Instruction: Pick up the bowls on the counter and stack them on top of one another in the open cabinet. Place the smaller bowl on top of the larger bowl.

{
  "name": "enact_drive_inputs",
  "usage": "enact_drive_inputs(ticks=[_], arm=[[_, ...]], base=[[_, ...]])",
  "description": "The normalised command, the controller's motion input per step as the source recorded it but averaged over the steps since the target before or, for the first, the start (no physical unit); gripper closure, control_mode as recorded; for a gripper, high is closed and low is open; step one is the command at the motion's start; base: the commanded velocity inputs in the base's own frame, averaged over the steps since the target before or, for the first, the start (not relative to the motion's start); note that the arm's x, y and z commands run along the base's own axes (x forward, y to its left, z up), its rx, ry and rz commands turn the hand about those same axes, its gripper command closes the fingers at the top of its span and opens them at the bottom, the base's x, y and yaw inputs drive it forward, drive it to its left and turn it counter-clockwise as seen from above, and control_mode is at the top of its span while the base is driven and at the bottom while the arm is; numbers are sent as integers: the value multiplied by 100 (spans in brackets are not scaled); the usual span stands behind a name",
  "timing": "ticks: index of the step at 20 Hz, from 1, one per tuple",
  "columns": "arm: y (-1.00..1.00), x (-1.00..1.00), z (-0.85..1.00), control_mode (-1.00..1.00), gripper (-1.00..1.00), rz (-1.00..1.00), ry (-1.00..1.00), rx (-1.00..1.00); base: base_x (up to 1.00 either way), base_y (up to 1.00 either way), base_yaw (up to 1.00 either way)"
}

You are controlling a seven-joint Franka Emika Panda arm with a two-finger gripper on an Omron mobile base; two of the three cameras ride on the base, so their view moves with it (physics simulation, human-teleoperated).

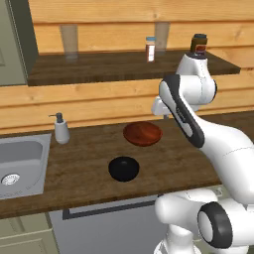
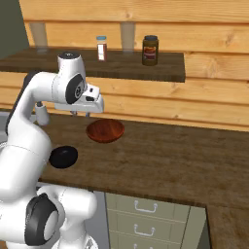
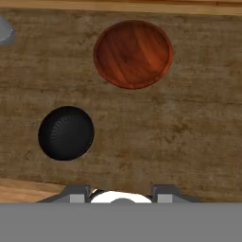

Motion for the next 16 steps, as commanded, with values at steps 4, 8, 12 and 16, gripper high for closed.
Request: enact_drive_inputs(ticks=[4, 8, 12, 16], arm=[[12, -28, -24, -100, -100, -1, 5, -5], [54, -50, -75, -100, -100, 8, 12, -13], [100, -7, -96, -100, -100, 34, 7, -18], [100, 18, -98, -100, -100, 33, 18, -11]], base=[[0, 0, 0], [0, 0, 0], [0, 0, 0], [0, 0, 0]])
